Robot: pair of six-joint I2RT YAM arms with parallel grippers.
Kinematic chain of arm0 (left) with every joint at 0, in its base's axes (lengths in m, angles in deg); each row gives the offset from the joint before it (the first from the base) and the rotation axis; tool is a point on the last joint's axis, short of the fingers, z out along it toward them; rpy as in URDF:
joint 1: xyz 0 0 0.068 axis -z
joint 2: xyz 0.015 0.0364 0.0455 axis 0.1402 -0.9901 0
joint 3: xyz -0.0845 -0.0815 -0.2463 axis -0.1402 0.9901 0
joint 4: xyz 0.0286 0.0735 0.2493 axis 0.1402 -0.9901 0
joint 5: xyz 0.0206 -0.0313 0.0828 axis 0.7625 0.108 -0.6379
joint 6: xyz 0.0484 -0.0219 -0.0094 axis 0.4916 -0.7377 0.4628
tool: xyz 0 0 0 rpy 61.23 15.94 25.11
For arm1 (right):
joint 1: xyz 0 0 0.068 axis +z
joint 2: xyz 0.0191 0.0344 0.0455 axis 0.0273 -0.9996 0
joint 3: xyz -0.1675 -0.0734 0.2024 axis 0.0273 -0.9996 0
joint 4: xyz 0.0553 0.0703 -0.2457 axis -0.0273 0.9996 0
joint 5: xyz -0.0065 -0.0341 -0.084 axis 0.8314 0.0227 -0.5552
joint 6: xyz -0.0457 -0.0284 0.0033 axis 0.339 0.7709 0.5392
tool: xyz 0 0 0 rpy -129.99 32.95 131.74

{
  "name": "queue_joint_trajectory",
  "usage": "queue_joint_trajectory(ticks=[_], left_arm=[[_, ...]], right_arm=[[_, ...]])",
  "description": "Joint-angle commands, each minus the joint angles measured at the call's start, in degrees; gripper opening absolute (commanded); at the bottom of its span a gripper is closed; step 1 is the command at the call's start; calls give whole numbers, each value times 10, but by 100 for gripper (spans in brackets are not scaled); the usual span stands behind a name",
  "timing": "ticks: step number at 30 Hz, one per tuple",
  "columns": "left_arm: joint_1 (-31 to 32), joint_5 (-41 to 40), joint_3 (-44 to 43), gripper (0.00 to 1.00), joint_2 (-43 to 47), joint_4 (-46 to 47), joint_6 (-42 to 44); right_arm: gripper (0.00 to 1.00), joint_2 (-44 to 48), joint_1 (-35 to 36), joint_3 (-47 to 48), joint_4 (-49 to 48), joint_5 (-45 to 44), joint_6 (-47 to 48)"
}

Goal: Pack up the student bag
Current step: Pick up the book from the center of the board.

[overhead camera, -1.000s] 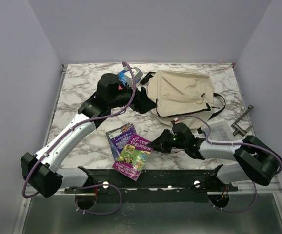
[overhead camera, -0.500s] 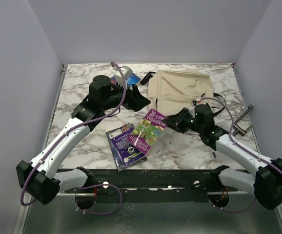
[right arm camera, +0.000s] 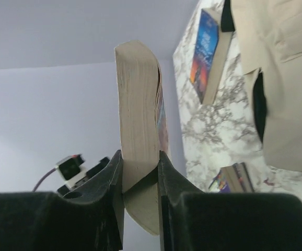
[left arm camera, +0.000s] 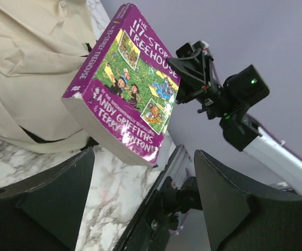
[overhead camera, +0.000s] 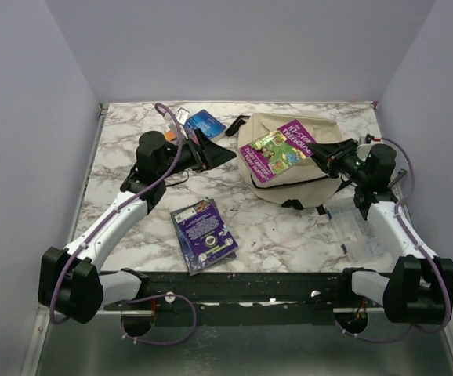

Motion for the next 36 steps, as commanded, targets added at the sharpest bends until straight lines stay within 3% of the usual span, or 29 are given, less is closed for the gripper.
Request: queue_joint_trajectory(ticks=[1,14,21,27,30,33,36], left_arm=[[-7,30,26,81,-28,132,-130],[-5,46,66,85,-114,264,-244],[0,58,79,70,-126,329,-275],[14,63,89,68,-143,364,-304],[14,58,94,62,-141,372,-301],[14,57,95,46,-137,374,-294],[8,66,97,14,-138,380,-289]], right_arm=[[1,-18,2,-21,-192,70,-144],[1,-48,67,-11,-251,15,-191],[1,-61,105,-20,-260,-36,-187],[0,-33,140,-45,-248,-143,-181],[0,-35,149,-35,-239,-159,-173],[0,-36,166,-28,-222,-170,-161],[1,-32,173,-28,-190,-171,-133]])
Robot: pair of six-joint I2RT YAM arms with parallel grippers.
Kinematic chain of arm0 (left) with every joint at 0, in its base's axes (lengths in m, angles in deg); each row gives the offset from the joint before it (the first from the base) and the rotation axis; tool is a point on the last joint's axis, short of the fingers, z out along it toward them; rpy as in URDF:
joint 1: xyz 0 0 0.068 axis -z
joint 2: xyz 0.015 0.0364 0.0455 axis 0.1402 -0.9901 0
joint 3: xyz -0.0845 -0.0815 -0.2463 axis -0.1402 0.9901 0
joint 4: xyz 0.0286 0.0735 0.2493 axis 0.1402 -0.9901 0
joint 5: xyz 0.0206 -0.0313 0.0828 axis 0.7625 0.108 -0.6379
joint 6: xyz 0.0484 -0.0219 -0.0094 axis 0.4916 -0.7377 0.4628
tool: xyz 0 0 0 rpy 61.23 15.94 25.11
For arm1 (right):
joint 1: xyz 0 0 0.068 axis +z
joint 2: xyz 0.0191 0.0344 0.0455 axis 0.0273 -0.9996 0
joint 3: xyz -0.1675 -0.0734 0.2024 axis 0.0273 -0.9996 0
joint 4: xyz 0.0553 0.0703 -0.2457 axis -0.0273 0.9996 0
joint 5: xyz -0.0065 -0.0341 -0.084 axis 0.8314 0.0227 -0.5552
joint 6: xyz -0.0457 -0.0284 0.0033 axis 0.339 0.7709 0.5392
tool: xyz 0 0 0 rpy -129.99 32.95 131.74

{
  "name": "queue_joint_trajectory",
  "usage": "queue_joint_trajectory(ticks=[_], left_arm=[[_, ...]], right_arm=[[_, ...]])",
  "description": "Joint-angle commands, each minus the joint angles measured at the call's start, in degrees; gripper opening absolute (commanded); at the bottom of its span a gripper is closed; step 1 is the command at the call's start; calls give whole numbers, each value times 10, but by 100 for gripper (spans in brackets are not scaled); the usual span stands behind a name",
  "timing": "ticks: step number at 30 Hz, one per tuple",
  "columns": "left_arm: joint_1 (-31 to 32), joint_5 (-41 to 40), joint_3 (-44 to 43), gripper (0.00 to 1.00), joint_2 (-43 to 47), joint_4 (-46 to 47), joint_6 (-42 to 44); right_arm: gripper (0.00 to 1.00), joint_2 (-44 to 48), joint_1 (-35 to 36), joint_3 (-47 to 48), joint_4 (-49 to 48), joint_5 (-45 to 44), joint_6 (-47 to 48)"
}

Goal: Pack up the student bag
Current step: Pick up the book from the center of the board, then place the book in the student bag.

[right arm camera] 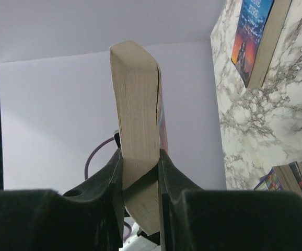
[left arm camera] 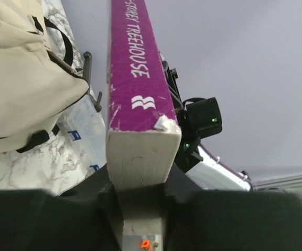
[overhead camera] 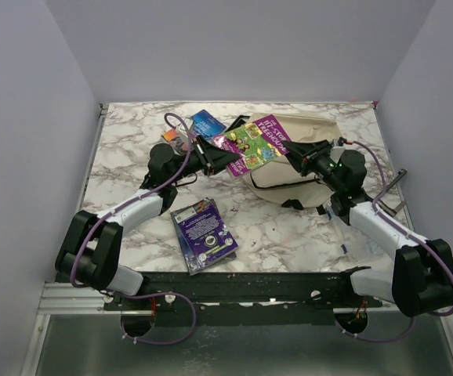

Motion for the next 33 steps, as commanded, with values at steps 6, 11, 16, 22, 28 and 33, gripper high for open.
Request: queue_joint_trajectory(ticks=[6,11,16,22,28,33], left_arm=[[-54,24,2,0,44,17,57],[-77,-32,-52,0,103,-219,209],[-78,-180,-113,0,156,-437,342],[-79,-252,-155,0,156,-529,389],[-79,-247,-158,0,149,-532,387],[-79,-238,-159,0,152,-532,383]], right_arm=[[43,28,11,125,346,-49,334],[77,-21,11,259,610,-134,640],[79,-85,68,327,752,-334,845],[74,-124,189,303,763,-498,1011],[71,-138,195,316,751,-485,1054],[68,-170,195,299,739,-518,1097]])
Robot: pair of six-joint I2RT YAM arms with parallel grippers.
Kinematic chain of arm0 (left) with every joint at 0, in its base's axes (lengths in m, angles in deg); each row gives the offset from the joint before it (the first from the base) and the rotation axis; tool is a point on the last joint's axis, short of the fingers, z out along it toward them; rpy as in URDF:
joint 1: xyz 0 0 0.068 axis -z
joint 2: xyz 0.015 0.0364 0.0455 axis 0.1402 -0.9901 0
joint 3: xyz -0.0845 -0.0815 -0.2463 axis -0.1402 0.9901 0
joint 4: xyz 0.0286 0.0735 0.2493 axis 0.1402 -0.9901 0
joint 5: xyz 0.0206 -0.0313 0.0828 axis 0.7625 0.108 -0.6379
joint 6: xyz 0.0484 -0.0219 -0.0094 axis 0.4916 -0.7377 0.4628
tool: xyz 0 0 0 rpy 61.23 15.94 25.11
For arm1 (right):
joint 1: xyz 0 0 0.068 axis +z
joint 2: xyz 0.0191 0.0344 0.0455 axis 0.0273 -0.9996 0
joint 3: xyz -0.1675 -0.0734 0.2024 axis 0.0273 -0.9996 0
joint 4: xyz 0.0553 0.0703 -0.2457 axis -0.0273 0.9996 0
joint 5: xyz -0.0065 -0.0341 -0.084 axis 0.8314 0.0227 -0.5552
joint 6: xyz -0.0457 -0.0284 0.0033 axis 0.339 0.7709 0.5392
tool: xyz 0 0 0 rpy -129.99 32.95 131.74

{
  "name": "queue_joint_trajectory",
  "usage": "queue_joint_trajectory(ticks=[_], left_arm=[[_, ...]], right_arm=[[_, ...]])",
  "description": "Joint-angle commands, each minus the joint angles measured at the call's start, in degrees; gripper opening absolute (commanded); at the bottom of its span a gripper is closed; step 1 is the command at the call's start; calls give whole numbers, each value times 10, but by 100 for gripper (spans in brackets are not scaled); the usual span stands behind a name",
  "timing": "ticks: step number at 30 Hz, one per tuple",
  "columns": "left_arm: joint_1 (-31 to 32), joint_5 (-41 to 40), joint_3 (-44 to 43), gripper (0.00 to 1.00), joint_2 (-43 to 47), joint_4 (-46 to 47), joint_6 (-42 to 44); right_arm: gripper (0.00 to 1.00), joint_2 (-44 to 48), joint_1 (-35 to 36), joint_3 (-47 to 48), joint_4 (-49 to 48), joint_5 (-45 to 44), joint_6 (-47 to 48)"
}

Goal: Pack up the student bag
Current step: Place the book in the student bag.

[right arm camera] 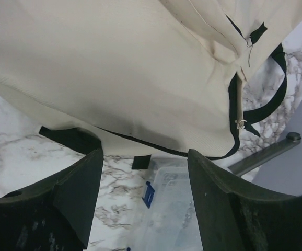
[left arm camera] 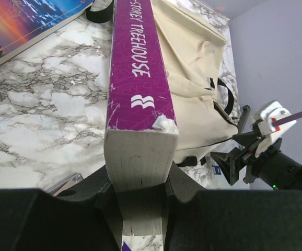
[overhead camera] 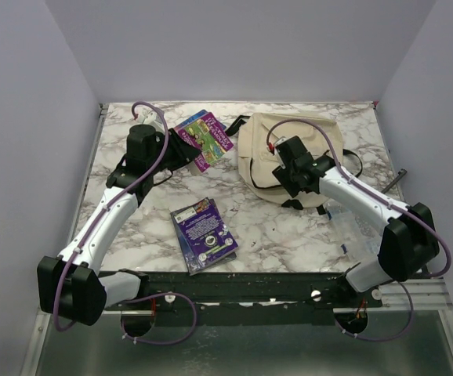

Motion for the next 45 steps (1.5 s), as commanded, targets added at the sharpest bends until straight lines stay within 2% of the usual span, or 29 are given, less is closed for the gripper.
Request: queue_joint_trajectory(ticks=[1,4,12,17,20,27,34,39,40,41,42,45], left_arm=[[0,-1,-18,0,12,32,8],[0,3,-19,0,13,33,6],[1,13,-19,0,14,35,2],[1,25,-17,0,13,41,-5],[1,28,-15,0,13,44,-5],[1,33,-13,0,10,49,-6],[2,37,-11,0,8,53,-9],[2,47,-9,0,5,58,-12],[4,51,-10,0,4,58,-12],[6,54,-12,0,3,58,-9],[9,56,-17,0,4,58,-3],[15,79,-36,0,6,50,25]], right_arm=[[68,-27,-1,-15,-18,-60,70],[68,-30,-1,-22,-58,-56,74],[42,-18,-1,-2,-139,-73,34],[31,-29,-1,5,-161,-81,43],[36,-42,-1,5,-148,-49,51],[57,-59,-1,-32,-190,-61,93],[56,-85,-1,-31,-194,-34,109],[30,-107,-1,-18,-216,-36,104],[20,-113,-1,-11,-214,-38,91],[4,-117,-1,6,-207,-40,67],[1,-120,-1,22,-191,-37,42],[1,-108,-1,62,-142,-21,-77]])
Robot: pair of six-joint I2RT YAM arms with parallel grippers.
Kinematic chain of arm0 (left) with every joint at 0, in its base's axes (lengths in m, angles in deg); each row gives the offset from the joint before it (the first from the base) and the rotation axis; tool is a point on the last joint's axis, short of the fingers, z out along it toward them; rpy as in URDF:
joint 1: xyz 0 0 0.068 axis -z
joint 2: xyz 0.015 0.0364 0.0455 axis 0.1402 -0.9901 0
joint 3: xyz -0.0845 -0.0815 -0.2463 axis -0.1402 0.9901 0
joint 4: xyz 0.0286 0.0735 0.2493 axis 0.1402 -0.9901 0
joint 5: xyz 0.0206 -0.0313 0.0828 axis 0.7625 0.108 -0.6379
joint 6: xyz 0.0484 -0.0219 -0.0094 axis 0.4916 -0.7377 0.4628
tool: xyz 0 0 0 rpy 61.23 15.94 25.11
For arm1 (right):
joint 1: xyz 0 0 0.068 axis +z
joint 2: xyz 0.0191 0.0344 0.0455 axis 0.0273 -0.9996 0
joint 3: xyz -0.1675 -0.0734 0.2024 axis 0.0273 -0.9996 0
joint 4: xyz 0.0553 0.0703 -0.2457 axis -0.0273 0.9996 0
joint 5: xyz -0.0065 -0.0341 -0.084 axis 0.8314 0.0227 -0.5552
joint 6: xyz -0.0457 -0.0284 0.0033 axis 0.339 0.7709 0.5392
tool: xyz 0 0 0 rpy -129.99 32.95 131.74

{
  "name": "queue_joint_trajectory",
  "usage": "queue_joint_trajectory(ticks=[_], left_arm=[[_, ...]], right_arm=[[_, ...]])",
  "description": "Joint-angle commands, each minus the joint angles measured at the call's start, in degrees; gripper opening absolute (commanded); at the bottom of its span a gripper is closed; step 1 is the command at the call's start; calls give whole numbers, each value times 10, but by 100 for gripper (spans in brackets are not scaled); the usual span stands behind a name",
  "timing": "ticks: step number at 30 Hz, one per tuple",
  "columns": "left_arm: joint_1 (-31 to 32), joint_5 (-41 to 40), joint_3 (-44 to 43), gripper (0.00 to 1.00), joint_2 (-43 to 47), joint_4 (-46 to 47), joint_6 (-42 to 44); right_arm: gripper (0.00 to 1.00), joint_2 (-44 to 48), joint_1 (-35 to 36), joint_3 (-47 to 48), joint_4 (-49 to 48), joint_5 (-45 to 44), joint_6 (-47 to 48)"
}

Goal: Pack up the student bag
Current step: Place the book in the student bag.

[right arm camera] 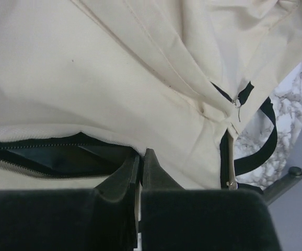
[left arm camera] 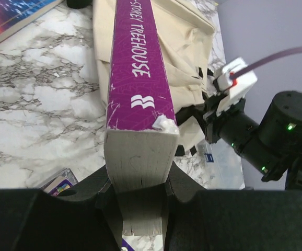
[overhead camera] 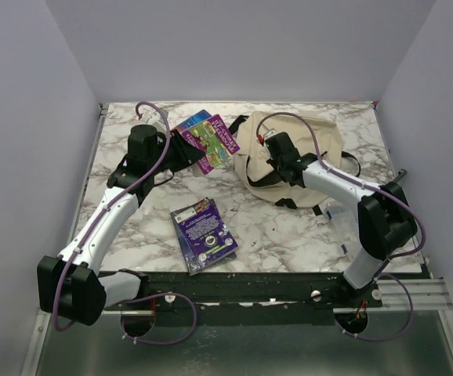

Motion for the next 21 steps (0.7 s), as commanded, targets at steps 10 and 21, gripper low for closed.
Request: queue_joint_trajectory(ticks=[10,21], left_arm=[[13,148,67,0,102,48,-95],[88,71,169,0,98,172,-333]], right_arm=[[1,45,0,188,143,-45,-289],[1,145,-5,135,16,-39,-365]])
